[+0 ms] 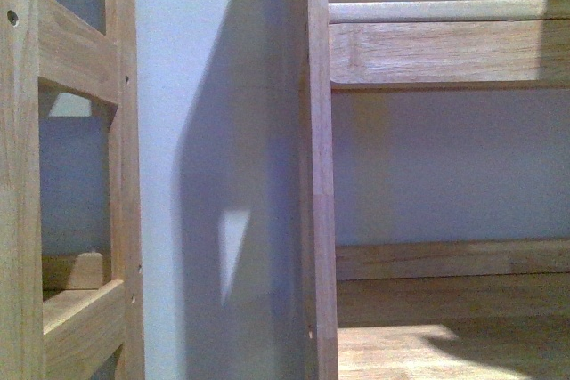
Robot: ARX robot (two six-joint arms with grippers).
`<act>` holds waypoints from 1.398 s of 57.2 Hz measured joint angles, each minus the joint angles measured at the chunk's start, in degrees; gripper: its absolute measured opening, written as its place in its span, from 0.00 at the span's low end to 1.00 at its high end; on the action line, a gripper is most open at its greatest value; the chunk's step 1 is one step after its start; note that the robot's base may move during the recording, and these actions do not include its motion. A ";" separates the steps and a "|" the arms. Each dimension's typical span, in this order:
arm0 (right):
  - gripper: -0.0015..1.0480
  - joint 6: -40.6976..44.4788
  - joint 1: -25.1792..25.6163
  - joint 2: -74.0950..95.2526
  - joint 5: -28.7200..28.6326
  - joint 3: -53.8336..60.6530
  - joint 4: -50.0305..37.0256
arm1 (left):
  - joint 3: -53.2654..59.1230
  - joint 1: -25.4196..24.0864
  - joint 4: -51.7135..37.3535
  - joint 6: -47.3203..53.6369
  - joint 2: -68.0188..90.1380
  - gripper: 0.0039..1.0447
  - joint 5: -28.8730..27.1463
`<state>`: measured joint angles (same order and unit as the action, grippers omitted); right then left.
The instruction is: Put away toys
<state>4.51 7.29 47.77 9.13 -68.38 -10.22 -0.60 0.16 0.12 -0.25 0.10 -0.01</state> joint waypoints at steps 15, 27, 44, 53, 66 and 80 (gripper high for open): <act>0.07 -7.17 0.68 16.68 -5.20 -14.64 1.66 | 0.00 0.00 0.00 0.00 0.00 0.94 0.00; 0.07 -12.68 -2.75 28.81 -7.13 -26.25 4.81 | 0.00 0.00 0.00 0.00 0.00 0.94 0.00; 0.07 -22.36 -13.90 43.43 -6.23 -40.19 9.03 | 0.00 0.00 0.00 0.00 0.00 0.94 0.00; 0.07 -25.90 -18.78 47.91 -3.96 -42.14 9.22 | 0.00 0.00 0.00 0.00 0.00 0.94 0.00; 0.07 -29.24 -23.80 49.94 -0.85 -43.01 8.94 | 0.00 0.00 0.00 0.00 0.00 0.94 0.00; 0.25 -29.44 -24.11 50.03 1.70 -43.01 10.12 | 0.00 0.00 0.00 0.00 0.00 0.94 0.00</act>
<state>-24.93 -16.82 97.80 10.83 -111.39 -0.10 -0.60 0.16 0.12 -0.25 0.10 -0.01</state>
